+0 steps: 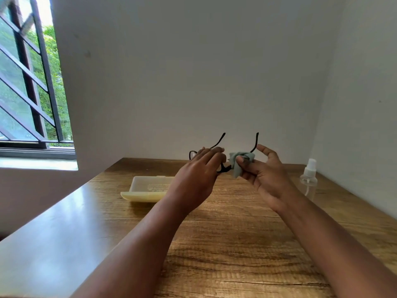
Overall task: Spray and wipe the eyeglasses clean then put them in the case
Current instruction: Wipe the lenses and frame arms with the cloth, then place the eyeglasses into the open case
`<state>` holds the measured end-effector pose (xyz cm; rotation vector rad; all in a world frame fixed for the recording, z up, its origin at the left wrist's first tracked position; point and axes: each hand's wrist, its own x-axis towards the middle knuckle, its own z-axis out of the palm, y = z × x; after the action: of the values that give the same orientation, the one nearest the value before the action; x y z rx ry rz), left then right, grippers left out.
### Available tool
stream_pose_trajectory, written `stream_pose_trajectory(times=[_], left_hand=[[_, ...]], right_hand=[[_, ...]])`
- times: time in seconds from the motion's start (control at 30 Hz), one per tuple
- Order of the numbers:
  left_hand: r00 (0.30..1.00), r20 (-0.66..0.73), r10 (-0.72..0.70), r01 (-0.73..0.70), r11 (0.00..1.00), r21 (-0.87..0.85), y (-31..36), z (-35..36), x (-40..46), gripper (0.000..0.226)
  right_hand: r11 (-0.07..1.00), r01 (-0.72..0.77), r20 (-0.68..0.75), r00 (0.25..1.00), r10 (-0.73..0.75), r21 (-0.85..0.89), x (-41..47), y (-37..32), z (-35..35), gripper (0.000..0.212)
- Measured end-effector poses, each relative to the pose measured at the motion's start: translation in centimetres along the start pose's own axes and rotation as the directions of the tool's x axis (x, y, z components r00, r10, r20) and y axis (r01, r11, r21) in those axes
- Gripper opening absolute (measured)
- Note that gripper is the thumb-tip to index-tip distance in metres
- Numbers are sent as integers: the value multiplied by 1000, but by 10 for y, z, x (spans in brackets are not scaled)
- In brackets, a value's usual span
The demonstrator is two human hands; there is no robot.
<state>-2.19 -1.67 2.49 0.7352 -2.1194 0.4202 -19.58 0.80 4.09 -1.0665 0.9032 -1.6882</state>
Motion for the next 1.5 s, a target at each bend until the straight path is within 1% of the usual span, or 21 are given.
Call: stream_pose_trajectory(times=[0.1,0.23,0.37,0.5,0.57,0.63,0.7,0.77,0.8,0.83,0.9,0.97,1.0,1.07,1.13,1.2,1.27,1.3,1.33,1.43,1.5], left_hand=[[1000,20,9,-9,999,-33,3,-3,0,27],[998,44,47,-42,993,-109,6,-3,0,26],[995,60,86,-76,986,-149,8,-1,0,28],[995,39,93,-84,981,-174,5,1,-1,29],[999,-2,46,-45,974,-222,4,0,-2,30],[997,-60,-51,31,955,-296,2,-2,-2,33],[976,-157,-152,87,930,-358,-2,-2,0,36],[929,-244,-277,154,892,-426,-9,-1,3,36],[898,-264,-353,201,860,-468,-12,-1,3,35],[862,-268,-431,253,822,-510,-15,-2,4,33],[783,-255,-567,335,730,-596,-19,-5,5,29],[701,-232,-674,374,625,-686,-24,-7,5,26],[664,-219,-715,387,579,-718,-27,-6,4,27],[599,-170,-782,398,475,-784,-34,-4,0,34],[548,-86,-832,392,347,-852,-38,-4,-1,40],[509,-17,-861,374,238,-896,-37,-5,0,38],[499,42,-866,337,149,-929,-36,-6,1,34],[506,63,-861,324,122,-938,-35,-7,1,33],[514,80,-854,319,103,-942,-33,-8,2,34],[546,144,-825,321,48,-946,-28,-11,2,39],[580,184,-793,324,17,-946,-24,-12,2,40]], right_hand=[[998,30,-118,993,-24,51,5,-6,-7,66],[988,119,-292,953,-87,93,12,-14,-19,56],[976,184,-354,926,-134,113,15,-19,-27,50],[957,289,-403,879,-256,20,16,-20,-29,43],[935,354,-430,840,-329,-24,16,-21,-30,39],[920,388,-452,811,-372,-61,17,-21,-32,36],[920,370,-447,806,-387,-128,19,-18,-33,33],[906,322,-402,818,-412,-273,21,-12,-35,29],[875,289,-362,826,-433,-388,23,-9,-36,26],[815,253,-301,840,-452,-521,23,-5,-36,22],[617,206,-138,876,-463,-759,22,2,-36,17],[404,196,10,908,-419,-894,20,8,-36,14],[324,191,60,926,-373,-926,19,10,-35,15],[211,167,111,960,-256,-963,16,13,-34,15],[150,122,102,985,-139,-981,13,14,-33,14],[100,76,75,997,-16,-992,11,13,-33,17],[61,46,50,996,74,-997,11,11,-33,25],[84,39,45,996,79,-996,11,10,-34,28],[157,36,44,998,49,-987,11,8,-33,28],[513,40,-23,993,-117,-858,11,1,-29,21],[711,28,-120,980,-158,-703,14,-3,-28,17]])
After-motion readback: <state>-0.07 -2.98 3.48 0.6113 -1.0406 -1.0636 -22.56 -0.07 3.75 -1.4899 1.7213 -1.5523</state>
